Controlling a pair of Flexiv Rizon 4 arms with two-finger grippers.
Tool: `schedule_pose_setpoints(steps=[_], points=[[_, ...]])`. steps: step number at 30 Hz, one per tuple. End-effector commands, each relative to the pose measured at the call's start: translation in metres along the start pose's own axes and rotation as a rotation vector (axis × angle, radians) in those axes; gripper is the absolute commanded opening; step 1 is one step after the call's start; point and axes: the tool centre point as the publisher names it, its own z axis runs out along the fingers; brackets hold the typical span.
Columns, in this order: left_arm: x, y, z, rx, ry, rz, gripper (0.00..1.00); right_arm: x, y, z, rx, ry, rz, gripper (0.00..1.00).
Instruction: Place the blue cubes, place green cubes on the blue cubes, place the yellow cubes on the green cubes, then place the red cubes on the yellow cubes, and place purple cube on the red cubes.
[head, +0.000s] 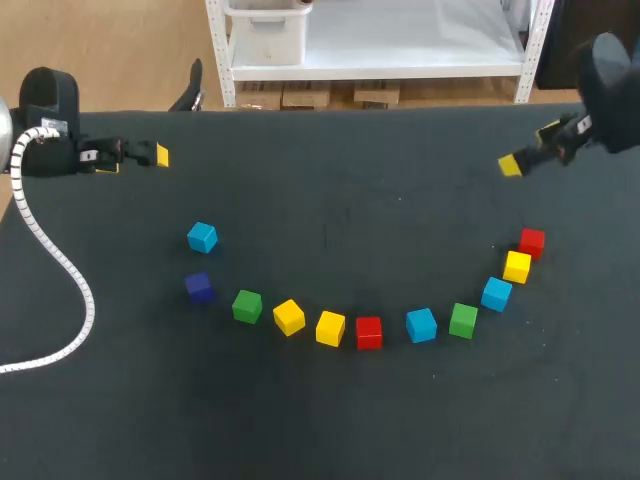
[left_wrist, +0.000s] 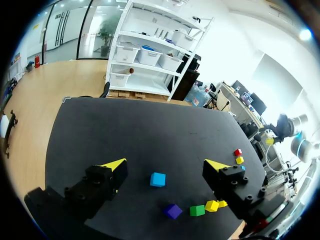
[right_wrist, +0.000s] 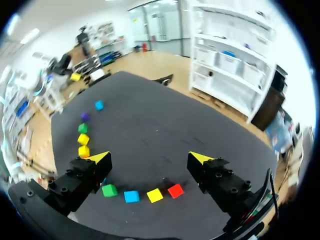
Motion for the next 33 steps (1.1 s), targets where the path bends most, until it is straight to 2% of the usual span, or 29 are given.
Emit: schedule_pose_setpoints(steps=[1,3,4,22,24,26,28,33], points=[[-0.001,-0.001,0.000,-0.006,0.005,-0.001,1.00,0.006,0.000,-0.001,-0.458,0.196,-0.608,1.00],[-0.001,-0.001,0.000,-0.006,0.005,-0.001,1.00,0.009,-0.001,0.001,-0.486,0.230,-0.603,1.00],[-0.001,-0.001,0.000,-0.006,0.005,-0.001,1.00,0.010,-0.002,0.001,-0.510,0.212,-0.583,1.00],[-0.001,-0.001,0.000,-0.006,0.005,-0.001,1.00,0.010,-0.002,0.001,-0.510,0.212,-0.583,1.00],[-0.001,-0.001,0.000,-0.006,0.005,-0.001,1.00,0.005,0.005,0.004,-0.515,0.217,-0.681,1.00],[-0.001,-0.001,0.000,-0.006,0.005,-0.001,1.00,0.002,0.015,0.010,-0.528,0.278,-0.737,1.00],[-0.001,-0.001,0.000,-0.006,0.005,-0.001,1.00,0.001,0.029,0.015,-0.562,0.304,-0.801,1.00],[-0.001,-0.001,0.000,-0.006,0.005,-0.001,1.00,0.007,0.059,0.028,-0.578,0.370,-0.867,1.00]])
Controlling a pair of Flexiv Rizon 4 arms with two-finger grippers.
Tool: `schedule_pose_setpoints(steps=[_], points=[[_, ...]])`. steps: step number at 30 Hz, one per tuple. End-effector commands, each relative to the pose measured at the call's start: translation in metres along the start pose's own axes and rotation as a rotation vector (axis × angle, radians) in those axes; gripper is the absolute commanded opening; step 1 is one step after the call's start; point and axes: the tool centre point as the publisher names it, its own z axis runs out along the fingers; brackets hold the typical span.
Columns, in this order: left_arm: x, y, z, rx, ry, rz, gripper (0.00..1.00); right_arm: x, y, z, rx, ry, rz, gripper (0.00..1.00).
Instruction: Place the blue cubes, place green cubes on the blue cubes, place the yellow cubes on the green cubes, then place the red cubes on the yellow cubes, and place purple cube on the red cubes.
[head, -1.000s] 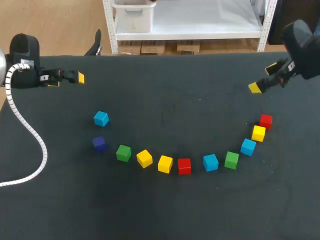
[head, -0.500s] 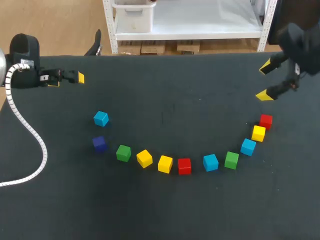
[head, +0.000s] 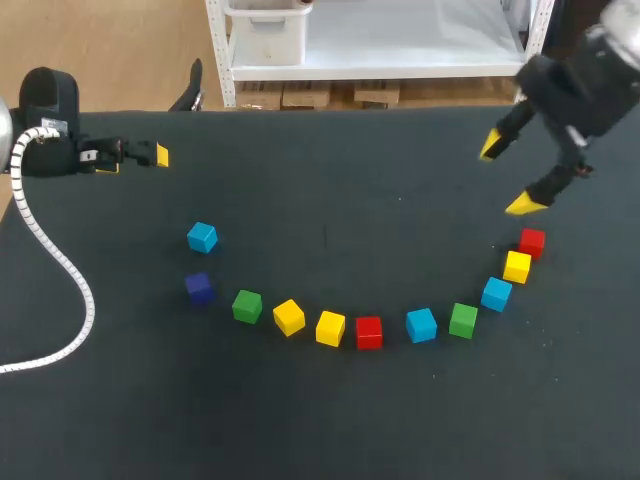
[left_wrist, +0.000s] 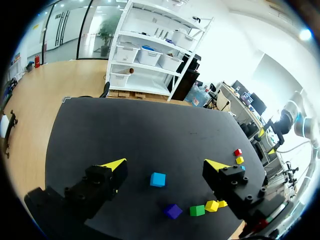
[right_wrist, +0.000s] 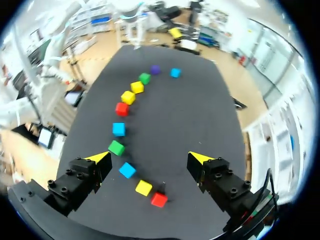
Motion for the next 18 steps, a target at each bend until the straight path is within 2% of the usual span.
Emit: schedule_pose_setpoints(steps=[1,4,7,11,18], points=[[-0.001,-0.001,0.000,-0.006,0.005,-0.001,1.00,-0.019,0.002,0.019,-0.182,0.068,-0.024,1.00],[-0.001,-0.001,0.000,-0.006,0.005,-0.001,1.00,-0.026,0.013,0.030,-0.206,0.091,-0.034,1.00],[-0.001,-0.001,0.000,-0.006,0.005,-0.001,1.00,-0.032,0.024,0.038,-0.195,0.116,-0.035,1.00],[-0.001,-0.001,0.000,-0.006,0.005,-0.001,1.00,-0.034,0.038,0.050,-0.124,0.106,-0.020,1.00],[-0.001,-0.001,0.000,-0.006,0.005,-0.001,1.00,-0.027,0.052,0.077,-0.013,0.097,0.013,1.00]])
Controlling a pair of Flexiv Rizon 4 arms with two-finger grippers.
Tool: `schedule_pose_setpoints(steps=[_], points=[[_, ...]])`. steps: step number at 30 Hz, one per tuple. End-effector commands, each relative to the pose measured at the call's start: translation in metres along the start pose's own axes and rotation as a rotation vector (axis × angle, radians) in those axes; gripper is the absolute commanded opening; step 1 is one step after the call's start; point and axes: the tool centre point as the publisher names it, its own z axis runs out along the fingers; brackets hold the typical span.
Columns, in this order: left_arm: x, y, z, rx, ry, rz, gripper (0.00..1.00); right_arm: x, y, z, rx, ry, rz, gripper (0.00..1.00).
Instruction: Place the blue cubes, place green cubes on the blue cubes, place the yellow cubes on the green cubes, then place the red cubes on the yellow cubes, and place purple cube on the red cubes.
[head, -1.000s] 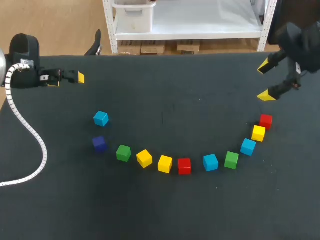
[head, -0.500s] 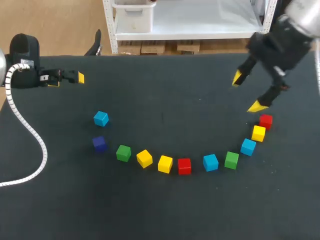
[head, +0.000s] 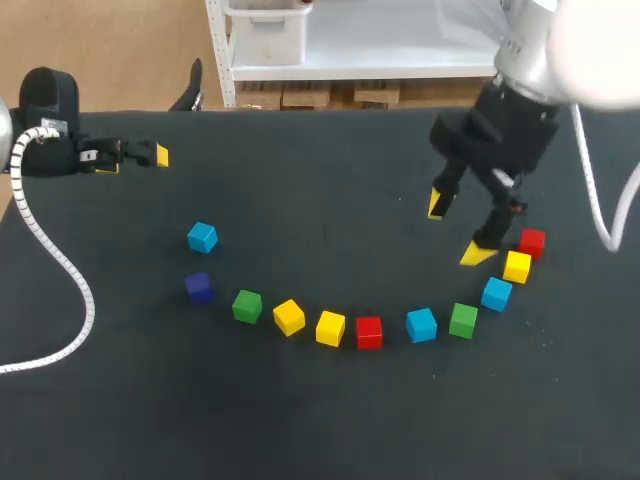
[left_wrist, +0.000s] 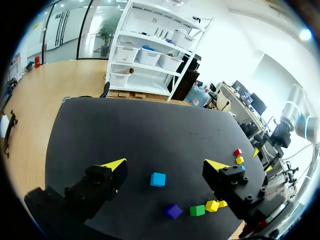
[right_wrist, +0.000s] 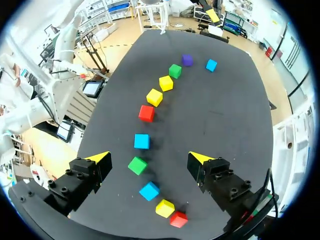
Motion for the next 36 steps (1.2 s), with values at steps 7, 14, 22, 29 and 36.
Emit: schedule_pose_setpoints(steps=[7,14,22,29,36], points=[[-0.001,-0.001,0.000,-0.007,0.005,-0.001,1.00,0.008,0.017,0.038,0.249,0.011,0.003,1.00],[-0.001,-0.001,0.000,-0.007,0.005,-0.001,1.00,0.004,0.024,0.055,0.312,0.064,0.009,1.00],[-0.001,-0.001,0.000,-0.007,0.005,-0.001,1.00,0.004,0.024,0.076,0.269,0.049,0.003,1.00],[-0.001,-0.001,0.000,-0.007,0.005,-0.001,1.00,0.010,0.023,0.090,0.228,0.059,-0.006,1.00],[-0.001,-0.001,0.000,-0.007,0.005,-0.001,1.00,0.013,0.019,0.104,0.192,0.068,-0.012,1.00]])
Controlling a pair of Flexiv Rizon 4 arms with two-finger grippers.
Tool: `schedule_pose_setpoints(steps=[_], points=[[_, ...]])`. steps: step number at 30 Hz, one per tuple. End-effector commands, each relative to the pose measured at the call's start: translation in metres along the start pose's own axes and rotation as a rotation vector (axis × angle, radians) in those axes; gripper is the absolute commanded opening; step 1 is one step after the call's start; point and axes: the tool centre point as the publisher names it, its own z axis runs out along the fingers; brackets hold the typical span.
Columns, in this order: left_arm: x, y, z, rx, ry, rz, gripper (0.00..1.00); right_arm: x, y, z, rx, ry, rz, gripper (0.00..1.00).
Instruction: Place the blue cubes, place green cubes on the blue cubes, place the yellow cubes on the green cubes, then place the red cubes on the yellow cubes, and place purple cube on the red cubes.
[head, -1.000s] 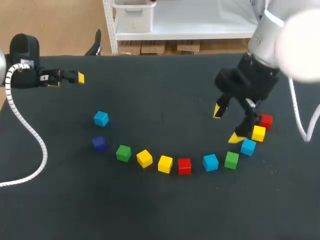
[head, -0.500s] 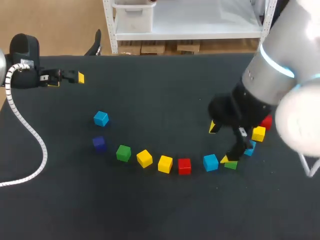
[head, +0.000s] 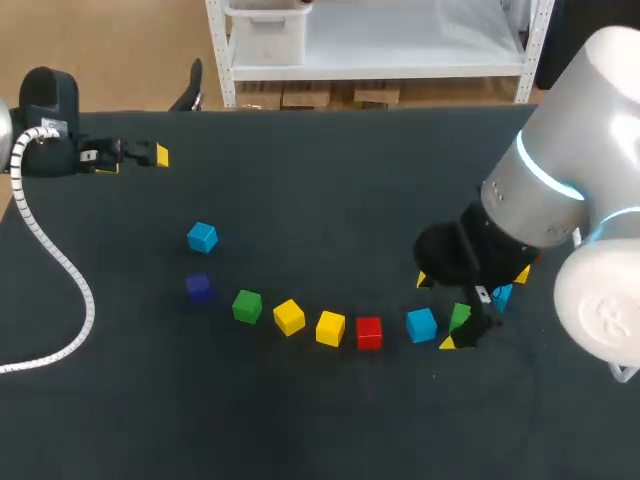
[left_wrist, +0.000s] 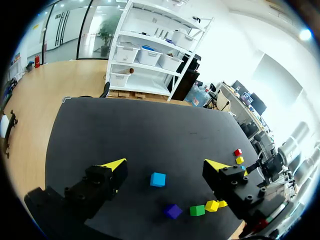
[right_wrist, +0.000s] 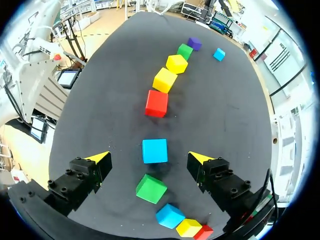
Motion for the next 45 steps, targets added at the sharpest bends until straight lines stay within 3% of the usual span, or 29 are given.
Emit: schedule_pose_setpoints(steps=[1,10,11,12,13,14,16,18,19,20,28,32,34,40,45], points=[[-0.001,-0.001,0.000,-0.006,0.005,-0.001,1.00,-0.001,-0.008,0.012,-0.030,0.000,-0.005,1.00],[-0.001,-0.001,0.000,-0.006,0.005,-0.001,1.00,0.001,-0.014,0.024,-0.059,0.011,-0.018,1.00],[-0.001,-0.001,0.000,-0.006,0.005,-0.001,1.00,0.001,-0.015,0.025,-0.060,0.012,-0.019,0.93],[-0.001,-0.001,0.000,-0.006,0.005,-0.001,1.00,0.001,-0.015,0.025,-0.062,0.015,-0.024,0.80],[-0.001,-0.001,0.000,-0.006,0.005,-0.001,1.00,0.001,-0.015,0.025,-0.063,0.016,-0.026,0.56],[-0.001,-0.001,0.000,-0.006,0.005,-0.001,1.00,0.001,-0.015,0.025,-0.064,0.016,-0.026,0.48],[-0.001,-0.001,0.000,-0.006,0.005,-0.001,1.00,0.001,-0.015,0.027,-0.070,0.018,-0.027,0.43],[-0.001,-0.001,0.000,-0.006,0.005,-0.001,1.00,0.002,-0.015,0.028,-0.075,0.021,-0.027,0.29],[-0.001,-0.001,0.000,-0.006,0.005,-0.001,1.00,0.002,-0.015,0.029,-0.079,0.024,-0.029,0.20],[-0.001,-0.001,0.000,-0.006,0.005,-0.001,1.00,0.002,-0.014,0.029,-0.081,0.030,-0.032,0.00],[-0.001,-0.001,0.000,-0.006,0.005,-0.001,1.00,0.000,-0.014,0.025,-0.082,0.048,-0.014,0.00],[-0.001,-0.001,0.000,-0.006,0.005,-0.001,1.00,-0.005,-0.024,0.019,-0.092,0.057,0.078,0.00],[-0.001,-0.001,0.000,-0.006,0.005,-0.001,1.00,-0.009,-0.032,0.015,-0.087,0.030,0.109,0.00],[-0.001,-0.001,0.000,-0.006,0.005,-0.001,1.00,-0.024,-0.070,-0.001,0.039,0.013,0.181,0.00],[-0.001,-0.001,0.000,-0.006,0.005,-0.001,1.00,-0.033,-0.098,0.002,0.054,0.027,0.198,0.00]])
